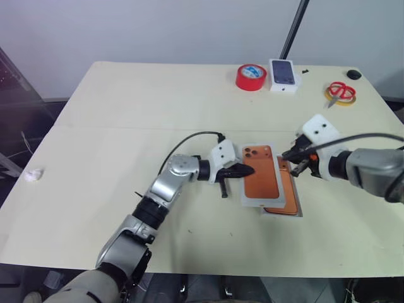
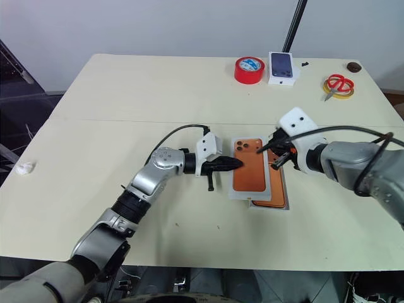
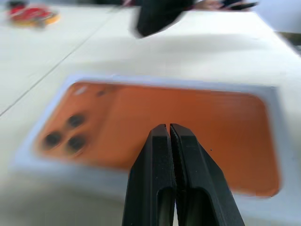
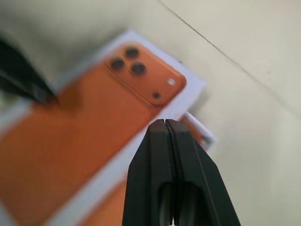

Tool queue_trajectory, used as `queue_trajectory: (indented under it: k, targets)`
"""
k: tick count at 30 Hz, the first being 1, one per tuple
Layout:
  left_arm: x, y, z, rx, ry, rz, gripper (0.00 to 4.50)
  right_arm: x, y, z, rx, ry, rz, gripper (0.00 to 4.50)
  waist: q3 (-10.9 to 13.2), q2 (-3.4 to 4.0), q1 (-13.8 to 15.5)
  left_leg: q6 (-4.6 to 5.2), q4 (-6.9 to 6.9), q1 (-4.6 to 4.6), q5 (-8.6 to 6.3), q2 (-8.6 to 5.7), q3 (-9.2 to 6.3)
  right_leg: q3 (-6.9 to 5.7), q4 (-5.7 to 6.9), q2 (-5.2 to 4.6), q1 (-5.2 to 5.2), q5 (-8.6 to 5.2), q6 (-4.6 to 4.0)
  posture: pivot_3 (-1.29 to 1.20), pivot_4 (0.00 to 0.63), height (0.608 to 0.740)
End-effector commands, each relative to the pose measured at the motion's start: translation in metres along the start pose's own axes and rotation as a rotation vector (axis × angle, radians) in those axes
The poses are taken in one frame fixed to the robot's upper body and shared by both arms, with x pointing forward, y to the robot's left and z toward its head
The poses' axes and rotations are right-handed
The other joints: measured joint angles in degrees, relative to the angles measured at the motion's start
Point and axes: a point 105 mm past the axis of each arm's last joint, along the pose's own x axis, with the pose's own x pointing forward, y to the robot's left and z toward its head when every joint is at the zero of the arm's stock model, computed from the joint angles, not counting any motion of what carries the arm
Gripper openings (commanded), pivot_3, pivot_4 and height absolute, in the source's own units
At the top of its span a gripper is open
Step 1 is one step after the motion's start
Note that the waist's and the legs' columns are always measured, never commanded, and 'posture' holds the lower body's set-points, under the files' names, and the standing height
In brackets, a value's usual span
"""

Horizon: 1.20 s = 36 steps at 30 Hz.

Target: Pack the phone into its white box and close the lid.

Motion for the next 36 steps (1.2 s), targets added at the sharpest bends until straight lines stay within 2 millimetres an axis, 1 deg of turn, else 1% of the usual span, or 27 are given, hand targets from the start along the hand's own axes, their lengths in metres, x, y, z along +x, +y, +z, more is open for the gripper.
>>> queue_trajectory:
  k: [1, 3, 6, 8, 11, 13, 16, 19, 24, 30, 36]
  targets:
    - [-0.017, 0.018, 0.007, 0.011, 0.03, 0.098, 0.13, 0.004, 0.0, -0.003, -0.154, 0.003, -0.019, 0.01, 0.0, 0.01, -0.01, 0.0, 0.0, 0.0, 0.0, 0.0, 0.0, 0.0, 0.02, 0.0, -0.02, 0.0, 0.0, 0.0, 0.15, 0.74]
    - [-0.027, 0.024, 0.0, 0.004, 0.094, 0.13, 0.13, 0.009, -0.002, -0.01, -0.187, 0.02, -0.031, 0.01, 0.0, 0.01, 0.04, -0.02, 0.0, -0.01, 0.01, 0.0, 0.0, 0.0, 0.05, 0.0, -0.06, 0.0, 0.0, 0.0, 0.15, 0.74]
    - [-0.033, 0.023, -0.013, 0.029, 0.19, 0.113, 0.13, 0.015, -0.002, -0.015, -0.208, 0.032, -0.032, 0.01, 0.0, 0.01, 0.14, -0.04, 0.0, -0.01, 0.02, 0.0, 0.0, 0.01, 0.05, 0.0, -0.05, 0.0, 0.0, 0.0, 0.15, 0.74]
    - [-0.031, 0.02, -0.019, 0.033, 0.229, 0.095, 0.13, 0.018, -0.001, -0.015, -0.207, 0.029, -0.026, 0.01, 0.0, 0.0, 0.27, -0.05, 0.0, -0.01, 0.03, -0.01, 0.0, 0.0, 0.05, -0.01, -0.04, 0.0, 0.0, 0.0, 0.15, 0.74]
    - [-0.019, 0.011, -0.021, 0.054, 0.254, 0.048, 0.13, 0.021, 0.002, -0.015, -0.207, 0.026, -0.014, 0.01, 0.0, 0.01, 0.72, -0.05, 0.01, -0.01, 0.03, -0.02, 0.0, 0.01, 0.05, -0.01, -0.04, 0.0, 0.0, 0.0, 0.15, 0.74]
    - [-0.009, 0.007, -0.018, 0.067, 0.242, 0.027, 0.13, 0.022, 0.005, -0.016, -0.205, 0.029, -0.001, 0.01, -0.01, 0.01, 1.34, -0.05, 0.02, -0.01, 0.03, -0.02, 0.01, 0.01, 0.05, -0.01, -0.04, 0.0, 0.0, 0.0, 0.15, 0.74]
    - [0.006, 0.003, -0.012, 0.06, 0.216, 0.008, 0.13, 0.021, 0.007, -0.017, -0.215, 0.033, 0.009, 0.01, 0.0, 0.0, 1.45, -0.06, 0.04, -0.01, 0.03, -0.03, 0.01, 0.01, 0.06, -0.01, -0.03, 0.0, -0.01, 0.0, 0.15, 0.74]
    - [0.023, -0.006, -0.002, 0.065, 0.18, -0.033, 0.13, 0.018, 0.008, -0.018, -0.222, 0.038, 0.01, 0.01, 0.0, 0.01, 1.34, -0.05, 0.04, -0.02, 0.03, -0.04, 0.01, 0.01, 0.06, -0.01, -0.04, 0.0, -0.01, 0.0, 0.15, 0.74]
    - [0.043, -0.021, 0.017, 0.07, 0.109, -0.097, 0.13, 0.011, 0.006, -0.024, -0.22, 0.066, -0.005, 0.01, 0.0, 0.01, 1.34, -0.05, 0.04, -0.01, 0.03, -0.04, 0.01, 0.01, 0.09, -0.01, -0.04, 0.0, 0.0, 0.0, 0.15, 0.74]
    - [0.053, -0.03, 0.023, 0.09, 0.098, -0.133, 0.13, 0.002, 0.005, -0.033, -0.199, 0.099, -0.015, 0.01, -0.01, 0.01, 1.34, -0.06, 0.04, 0.0, 0.03, -0.04, 0.01, 0.01, 0.11, 0.0, -0.04, 0.0, 0.0, 0.0, 0.15, 0.74]
    - [0.06, -0.032, 0.025, 0.11, 0.1, -0.148, 0.13, -0.007, 0.008, -0.051, -0.166, 0.155, -0.014, 0.01, -0.01, 0.01, 1.44, -0.06, 0.06, 0.0, 0.03, -0.05, 0.01, 0.01, 0.1, 0.0, -0.02, 0.0, 0.0, 0.0, 0.15, 0.74]
